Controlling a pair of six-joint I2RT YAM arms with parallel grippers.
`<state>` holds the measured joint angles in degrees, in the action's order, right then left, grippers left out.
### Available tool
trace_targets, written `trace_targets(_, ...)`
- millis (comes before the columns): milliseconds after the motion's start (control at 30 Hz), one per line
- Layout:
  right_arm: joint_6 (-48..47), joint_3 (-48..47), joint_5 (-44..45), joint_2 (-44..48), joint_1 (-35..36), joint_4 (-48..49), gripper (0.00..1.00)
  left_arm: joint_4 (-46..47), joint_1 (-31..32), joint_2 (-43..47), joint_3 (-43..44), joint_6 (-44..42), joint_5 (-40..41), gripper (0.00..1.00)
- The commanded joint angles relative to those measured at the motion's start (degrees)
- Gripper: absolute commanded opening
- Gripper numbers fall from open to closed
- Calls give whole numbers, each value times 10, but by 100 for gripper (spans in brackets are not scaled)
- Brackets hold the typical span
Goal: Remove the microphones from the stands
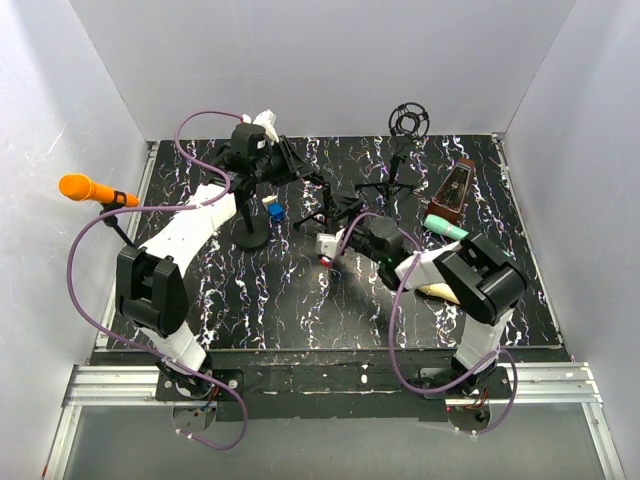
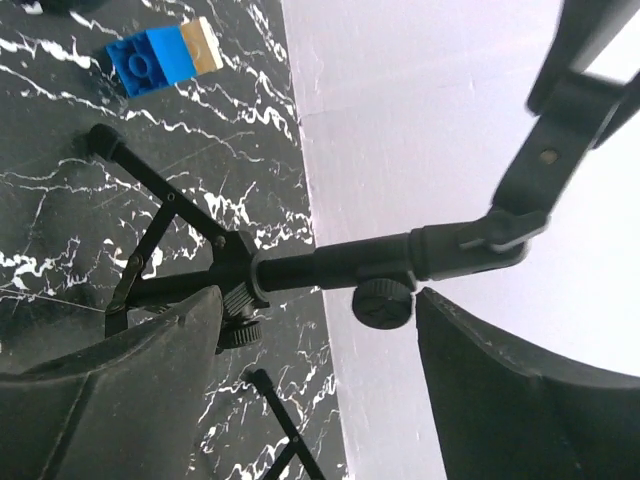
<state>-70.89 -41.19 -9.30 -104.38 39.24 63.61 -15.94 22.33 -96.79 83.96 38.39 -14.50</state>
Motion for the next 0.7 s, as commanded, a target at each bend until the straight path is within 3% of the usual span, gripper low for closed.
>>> trace_targets(0,3,12,-35,86,8,2,85,-40,-5,16,-16,-10,13,0)
trace_targets(100,105,-12,-20,177,3,-169,88,-40,-5,19,-17,-10,15,0)
trace_targets(200,297,-114,-54,238,-30,-450,88,-38,-5,22,-20,-11,15,0)
trace_targets(300,481,-263,-125,205,-72,-727,88,-35,-8,23,-22,-9,14,0)
trace_targets(433,680,-442,-193,92,-117,-960,89,-35,-11,21,-25,-2,11,0)
trace_targets(533,732,-477,-310,49,-146,-988,83,-33,-14,19,-27,2,10,0)
trace_targets(667,734,-486,-330,32,-147,-978,74,-34,-16,16,-23,3,9,0)
